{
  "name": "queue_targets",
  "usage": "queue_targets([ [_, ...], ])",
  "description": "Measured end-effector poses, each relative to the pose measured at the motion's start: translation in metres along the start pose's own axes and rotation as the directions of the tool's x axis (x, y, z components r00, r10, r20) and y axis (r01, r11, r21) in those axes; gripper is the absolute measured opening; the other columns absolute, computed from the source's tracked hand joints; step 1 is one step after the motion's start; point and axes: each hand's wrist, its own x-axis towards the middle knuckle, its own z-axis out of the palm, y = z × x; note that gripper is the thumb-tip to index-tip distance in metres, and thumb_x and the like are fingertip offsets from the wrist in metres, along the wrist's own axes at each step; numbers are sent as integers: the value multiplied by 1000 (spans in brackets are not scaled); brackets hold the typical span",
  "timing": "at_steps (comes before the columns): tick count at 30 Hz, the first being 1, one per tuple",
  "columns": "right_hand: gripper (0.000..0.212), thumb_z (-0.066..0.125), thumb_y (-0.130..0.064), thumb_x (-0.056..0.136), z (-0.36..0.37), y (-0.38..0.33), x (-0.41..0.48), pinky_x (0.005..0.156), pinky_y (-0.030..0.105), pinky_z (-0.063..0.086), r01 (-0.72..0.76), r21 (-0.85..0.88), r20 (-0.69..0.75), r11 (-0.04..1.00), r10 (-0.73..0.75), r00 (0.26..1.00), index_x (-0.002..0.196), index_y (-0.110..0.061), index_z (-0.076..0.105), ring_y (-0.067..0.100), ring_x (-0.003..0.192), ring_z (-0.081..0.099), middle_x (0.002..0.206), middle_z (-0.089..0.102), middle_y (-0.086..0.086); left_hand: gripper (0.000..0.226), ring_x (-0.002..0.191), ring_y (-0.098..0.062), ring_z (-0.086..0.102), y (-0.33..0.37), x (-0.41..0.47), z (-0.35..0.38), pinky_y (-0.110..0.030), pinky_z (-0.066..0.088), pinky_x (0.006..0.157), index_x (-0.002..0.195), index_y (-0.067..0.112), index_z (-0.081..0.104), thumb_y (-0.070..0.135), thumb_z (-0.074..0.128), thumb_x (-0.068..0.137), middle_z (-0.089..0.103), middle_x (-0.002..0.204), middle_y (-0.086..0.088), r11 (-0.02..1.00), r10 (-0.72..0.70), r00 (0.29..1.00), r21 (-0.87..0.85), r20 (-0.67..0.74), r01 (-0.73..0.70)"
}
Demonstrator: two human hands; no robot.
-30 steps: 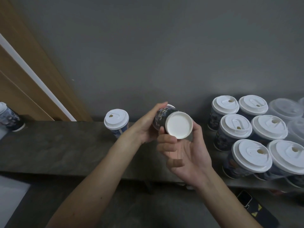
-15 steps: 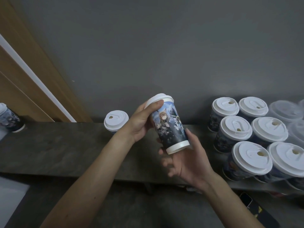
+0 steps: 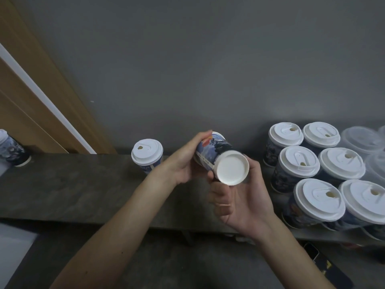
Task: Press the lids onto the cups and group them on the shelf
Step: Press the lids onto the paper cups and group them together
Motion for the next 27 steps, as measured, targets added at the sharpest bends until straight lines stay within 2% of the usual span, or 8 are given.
queue_targets([
  [5,76,39,-72,87,9,-5,0,42,26,49,6,-56,-106,998,-12,994,88,-2,70,17,51,58,65,63,7,43,74,-17,62,-3,6,0,-26,52,64,92,18,74,58,61,88,70,85,-2,997,-26,999,-79,-21,24],
  [9,77,45,-72,85,11,-3,1,46,28,53,-10,-332,-255,943,-79,964,105,-3,72,21,58,65,85,72,15,52,97,-26,69,-8,10,-3,-34,50,94,107,10,75,54,72,80,73,107,-10,993,87,988,-65,-128,-96],
  [12,55,68,-51,87,-16,5,8,62,33,60,30,-761,-387,648,-491,780,122,-9,64,19,78,72,98,75,11,70,106,-18,68,-14,15,-10,-31,53,97,136,8,59,29,81,73,70,121,-9,916,391,898,-13,-200,-401],
  [15,44,83,-38,85,-52,9,7,86,26,57,-31,-958,-237,286,-722,650,121,-29,59,4,99,71,106,75,-10,94,112,-10,68,-27,19,-3,-25,55,92,144,18,46,26,89,62,65,130,0,885,458,870,189,-183,-426],
  [19,59,83,-31,86,-95,4,12,101,28,49,-153,-986,-141,70,-842,520,139,-28,55,6,117,62,126,65,-6,99,114,-10,68,-61,42,5,-35,56,99,133,20,51,43,97,49,70,125,5,841,440,882,424,-170,-338],
  [21,73,78,-31,91,-110,3,12,111,35,42,-322,-946,-149,-22,-856,495,153,-15,42,20,129,52,139,55,7,92,113,0,64,-68,53,14,-25,53,99,130,26,52,44,97,52,67,124,15,751,497,855,567,-148,-339],
  [24,86,71,-25,95,-120,8,9,121,29,25,-408,-911,-179,-61,-832,525,161,-3,21,27,145,35,158,38,13,85,113,3,58,-66,73,30,-10,43,90,131,28,50,34,97,60,64,126,17,622,602,791,684,-106,-382],
  [27,75,69,-17,95,-122,15,2,119,22,20,-362,-930,-143,-62,-847,511,157,-4,28,22,146,34,157,38,9,85,116,-4,56,-62,98,44,-14,40,89,131,25,49,33,97,61,62,126,15,611,632,764,689,-129,-389],
])
